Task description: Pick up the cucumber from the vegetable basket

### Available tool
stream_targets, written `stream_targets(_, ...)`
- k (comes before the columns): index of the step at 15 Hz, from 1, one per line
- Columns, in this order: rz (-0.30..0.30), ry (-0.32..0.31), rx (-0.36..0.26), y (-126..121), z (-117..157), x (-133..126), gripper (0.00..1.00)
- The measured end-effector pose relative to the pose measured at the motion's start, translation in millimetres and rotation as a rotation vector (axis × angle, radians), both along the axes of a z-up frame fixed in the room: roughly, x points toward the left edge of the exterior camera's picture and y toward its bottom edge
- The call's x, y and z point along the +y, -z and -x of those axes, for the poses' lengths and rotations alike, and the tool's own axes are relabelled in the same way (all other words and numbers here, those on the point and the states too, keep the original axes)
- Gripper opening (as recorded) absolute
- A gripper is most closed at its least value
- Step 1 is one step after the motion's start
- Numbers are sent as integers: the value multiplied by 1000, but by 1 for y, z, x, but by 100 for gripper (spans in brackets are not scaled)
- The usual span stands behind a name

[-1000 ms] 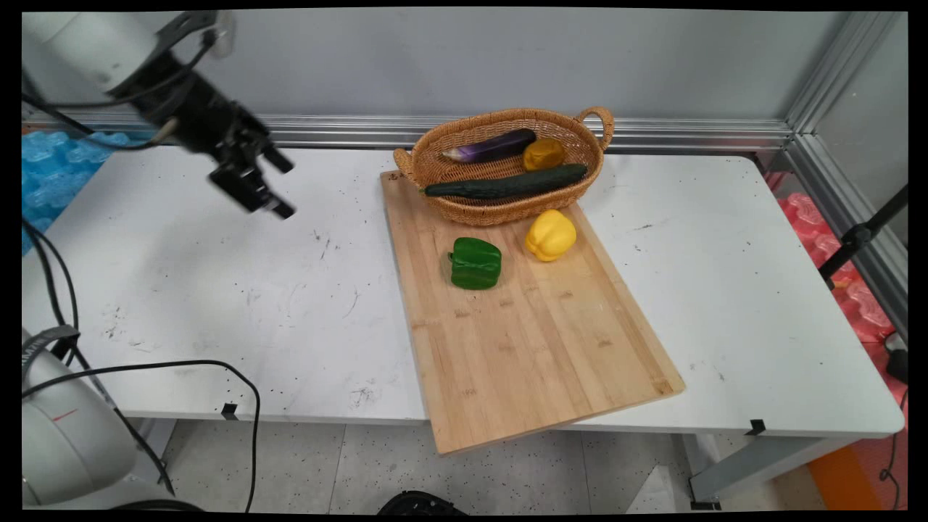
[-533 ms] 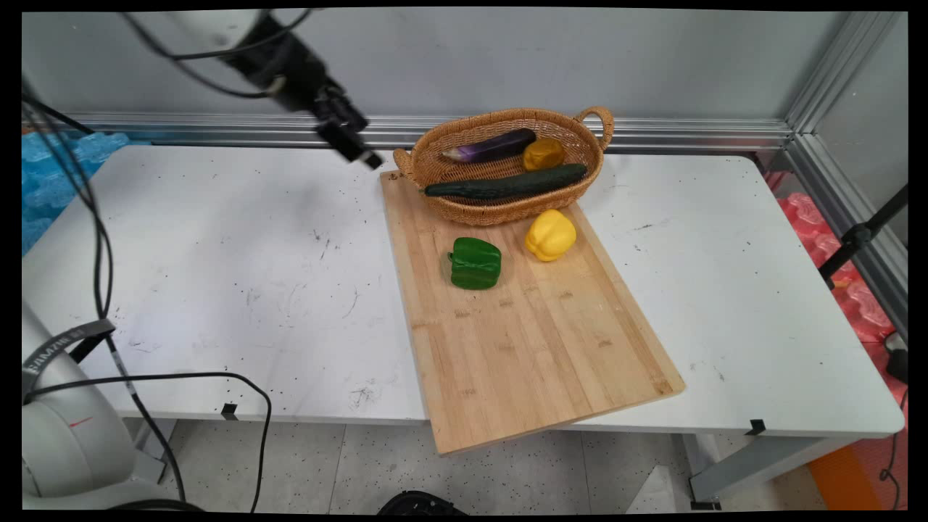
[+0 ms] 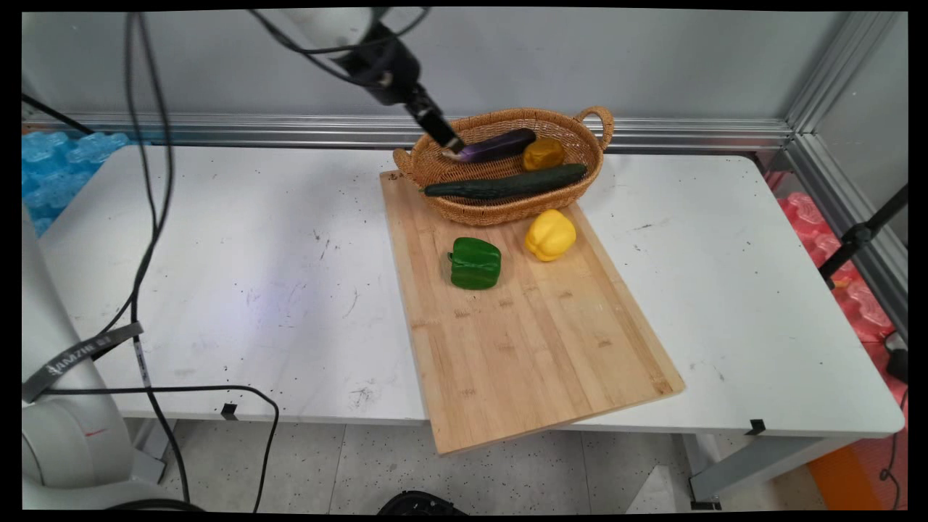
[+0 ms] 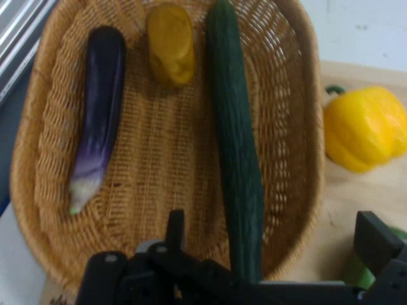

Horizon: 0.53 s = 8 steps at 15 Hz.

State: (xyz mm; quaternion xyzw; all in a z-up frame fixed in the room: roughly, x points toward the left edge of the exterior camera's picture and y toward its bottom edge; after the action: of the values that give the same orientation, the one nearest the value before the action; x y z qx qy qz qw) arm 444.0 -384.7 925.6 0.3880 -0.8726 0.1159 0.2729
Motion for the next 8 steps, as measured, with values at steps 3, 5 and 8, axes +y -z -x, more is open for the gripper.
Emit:
stream_targets(3,-5,-19,-1,15,20,-25,100)
stream_targets(5,-13,-31,-6,29,36,-43,100)
stream_targets(8,-30,-52,-19,50,58,-68,100)
